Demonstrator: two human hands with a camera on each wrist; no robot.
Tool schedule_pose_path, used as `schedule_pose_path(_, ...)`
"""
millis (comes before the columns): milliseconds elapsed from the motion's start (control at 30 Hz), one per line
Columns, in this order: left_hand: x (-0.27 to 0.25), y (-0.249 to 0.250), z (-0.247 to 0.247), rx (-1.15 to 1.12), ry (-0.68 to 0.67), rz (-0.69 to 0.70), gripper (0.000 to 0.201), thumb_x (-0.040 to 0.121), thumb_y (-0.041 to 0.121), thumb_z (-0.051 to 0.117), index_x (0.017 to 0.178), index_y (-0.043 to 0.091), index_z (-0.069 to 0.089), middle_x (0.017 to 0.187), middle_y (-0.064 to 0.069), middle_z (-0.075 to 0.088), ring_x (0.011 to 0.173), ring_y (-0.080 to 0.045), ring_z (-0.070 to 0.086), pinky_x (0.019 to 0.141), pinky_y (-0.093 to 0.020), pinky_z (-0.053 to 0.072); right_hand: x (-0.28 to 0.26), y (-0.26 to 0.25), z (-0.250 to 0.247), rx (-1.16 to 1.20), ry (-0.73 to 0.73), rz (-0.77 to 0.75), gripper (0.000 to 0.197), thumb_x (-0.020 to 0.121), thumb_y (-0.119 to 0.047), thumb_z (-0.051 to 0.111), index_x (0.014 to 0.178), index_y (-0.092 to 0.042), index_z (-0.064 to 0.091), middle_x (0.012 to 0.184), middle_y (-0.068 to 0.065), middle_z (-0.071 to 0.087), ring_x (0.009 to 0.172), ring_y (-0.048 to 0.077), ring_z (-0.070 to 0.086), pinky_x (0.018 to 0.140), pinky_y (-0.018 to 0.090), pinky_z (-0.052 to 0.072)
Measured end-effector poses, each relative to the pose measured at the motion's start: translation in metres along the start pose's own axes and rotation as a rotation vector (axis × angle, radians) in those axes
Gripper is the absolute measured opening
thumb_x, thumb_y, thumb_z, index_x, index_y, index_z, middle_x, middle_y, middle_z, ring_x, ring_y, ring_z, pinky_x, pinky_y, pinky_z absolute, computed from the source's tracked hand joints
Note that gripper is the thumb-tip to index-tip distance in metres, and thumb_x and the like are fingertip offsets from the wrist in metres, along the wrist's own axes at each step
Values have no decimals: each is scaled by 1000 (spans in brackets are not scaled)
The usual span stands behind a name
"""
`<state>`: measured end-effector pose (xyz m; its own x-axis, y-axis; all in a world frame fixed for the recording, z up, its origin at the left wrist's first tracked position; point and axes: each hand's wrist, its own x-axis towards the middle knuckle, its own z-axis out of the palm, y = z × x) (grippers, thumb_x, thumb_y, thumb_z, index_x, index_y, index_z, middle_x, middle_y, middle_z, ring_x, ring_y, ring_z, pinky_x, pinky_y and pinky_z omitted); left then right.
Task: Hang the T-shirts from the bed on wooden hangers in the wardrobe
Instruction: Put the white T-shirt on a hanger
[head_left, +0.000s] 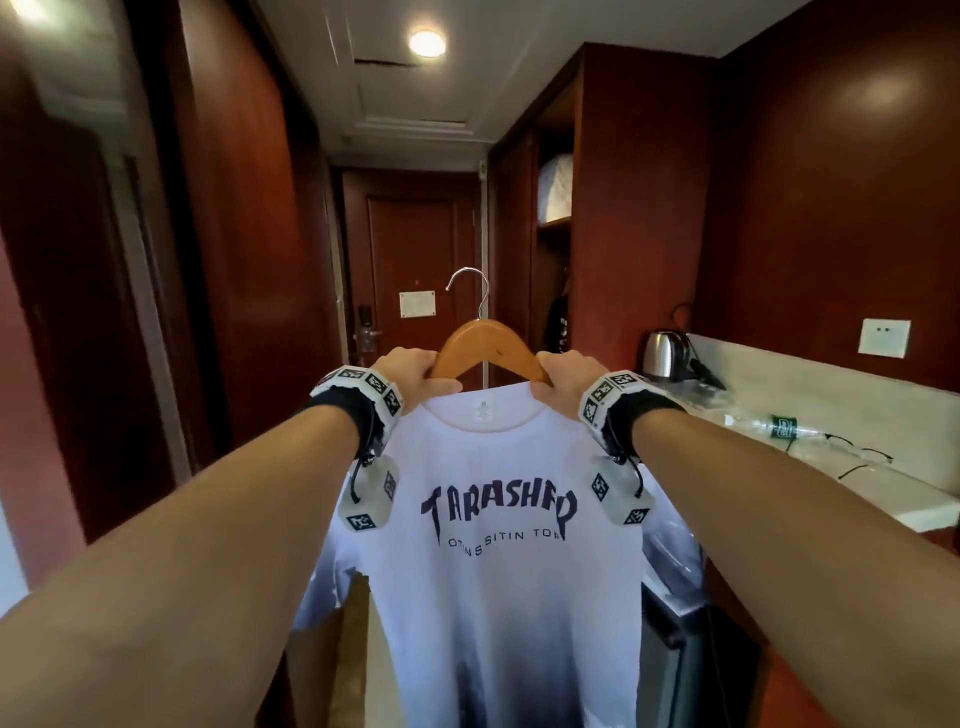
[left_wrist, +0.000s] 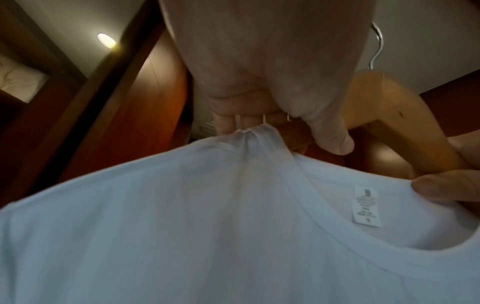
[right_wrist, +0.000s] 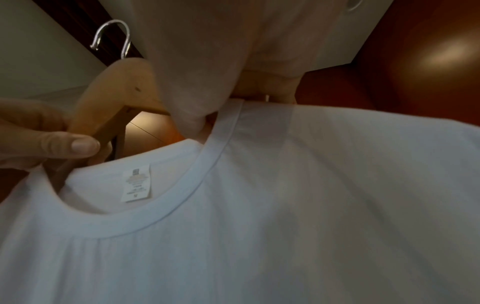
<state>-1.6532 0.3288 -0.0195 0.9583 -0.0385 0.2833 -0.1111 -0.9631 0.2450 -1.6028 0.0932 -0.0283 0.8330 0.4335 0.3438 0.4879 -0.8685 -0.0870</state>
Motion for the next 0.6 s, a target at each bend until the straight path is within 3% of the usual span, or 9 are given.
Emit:
schedule_pose_path(100,65,-10,1,-18,33,3,28,94,49,58,95,20,58,79,1,58,73,-15,57,68,-27,41,63,24,4,-6,19,-9,23,100,-30,46,79,-24,40,73,-1,52,60,15,50,53,27,34)
schedule_pose_path(234,145,-31,11,-37,39,1,29,94,48,59,102,20,61,83,0,61,79,-18,60,72,-29,45,139,48,19,-10,19,-14,21,102,-30,45,82,-22,42,71,-1,51,59,15,49,53,26,33)
schedule_pose_path(401,250,-72,35,-78,28,13,24,93,48,60,94,25,60,84,-1,62,81,-19,62,76,-32,50,237,76,52,-15,13,-20,27,102,-30,45,76,-29,39,72,-2,53,63,17,54,56,27,38)
schedule_pose_path(601,381,-135,55,-83,23,103,19,94,43,61,91,25,57,78,3,57,78,-18,57,77,-32,46,365,98,99,-3,58,34,13,99,-29,49,87,-23,51,75,-1,56,66,20,57,56,27,39)
